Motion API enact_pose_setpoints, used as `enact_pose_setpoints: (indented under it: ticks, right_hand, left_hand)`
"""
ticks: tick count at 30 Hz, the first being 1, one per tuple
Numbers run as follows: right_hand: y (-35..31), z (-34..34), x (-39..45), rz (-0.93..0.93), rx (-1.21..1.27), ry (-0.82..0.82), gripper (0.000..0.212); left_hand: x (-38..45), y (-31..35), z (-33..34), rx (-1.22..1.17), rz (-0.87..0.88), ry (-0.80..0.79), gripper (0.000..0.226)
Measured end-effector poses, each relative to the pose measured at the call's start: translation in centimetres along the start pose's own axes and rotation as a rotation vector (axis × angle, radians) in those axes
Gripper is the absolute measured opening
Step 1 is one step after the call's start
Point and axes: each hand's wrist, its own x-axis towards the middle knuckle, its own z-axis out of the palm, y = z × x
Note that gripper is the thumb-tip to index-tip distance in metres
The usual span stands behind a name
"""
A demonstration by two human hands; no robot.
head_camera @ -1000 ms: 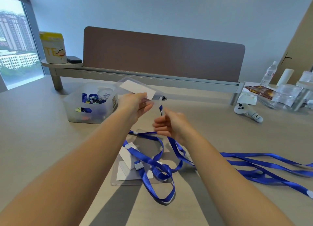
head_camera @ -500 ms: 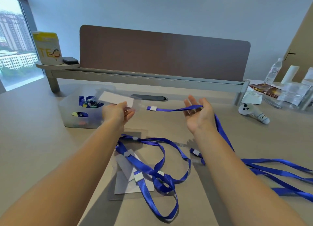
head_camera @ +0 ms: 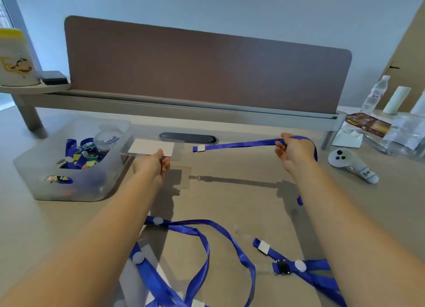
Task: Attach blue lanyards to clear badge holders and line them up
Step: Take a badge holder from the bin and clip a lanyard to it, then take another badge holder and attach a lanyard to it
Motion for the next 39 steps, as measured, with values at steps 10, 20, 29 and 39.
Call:
enact_pose_setpoints:
  ticks: [10,20,29,39]
  right_hand:
    - [2.9,-0.7,6.8,0.047,-0.016,0.162,0.024]
    - [7.3,-1.8,8.8,-0.028,-1.133,0.046,0.042]
    - [5.8,-1.3,3.7,0.204,-0.328,0.072,0.025]
    - [7.5,1.2,-9.9,-0.136,-0.889,-0.456,0.021]
  left_hand:
    - [6.8,-2.3,2.0,-0.055,-0.097,-0.028,0.029]
    - [6.3,-2.9,1.1,-0.002,-0.166,-0.037,0.018]
    - [0.9,-1.1,-1.7,0.385,-0.007,-0.051,0.041]
    - [-5.9,-1.5,-10.2,1.325,0.511,-0.292,0.033]
